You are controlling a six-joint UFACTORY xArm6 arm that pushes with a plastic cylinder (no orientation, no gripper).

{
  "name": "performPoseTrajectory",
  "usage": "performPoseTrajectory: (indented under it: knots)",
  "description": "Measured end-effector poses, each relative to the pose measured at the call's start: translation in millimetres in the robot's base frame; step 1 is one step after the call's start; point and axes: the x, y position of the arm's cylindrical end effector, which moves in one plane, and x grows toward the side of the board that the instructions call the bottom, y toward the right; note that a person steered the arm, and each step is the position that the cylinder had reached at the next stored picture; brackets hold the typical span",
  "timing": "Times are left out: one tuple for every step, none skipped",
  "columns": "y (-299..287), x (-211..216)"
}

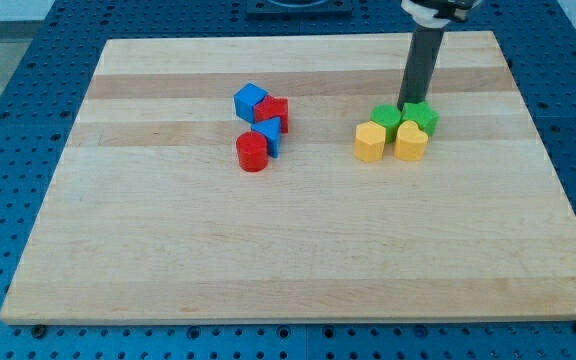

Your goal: Move the yellow blocks bottom of the green blocks

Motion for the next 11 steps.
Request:
performPoseTrajectory:
  knots:
    - [0.0, 0.0]
    - [-1.0, -9.2]
    - [10.6, -15.8]
    - [92.0, 5.4]
    - [69.9, 67.3]
    - [21.7, 155.6]
    - [-92.5, 164.6]
    - [-110.0, 106.4]
    - [-115.7, 68.0]
    - [-106.8, 68.0]
    - [-74.3, 66.8]
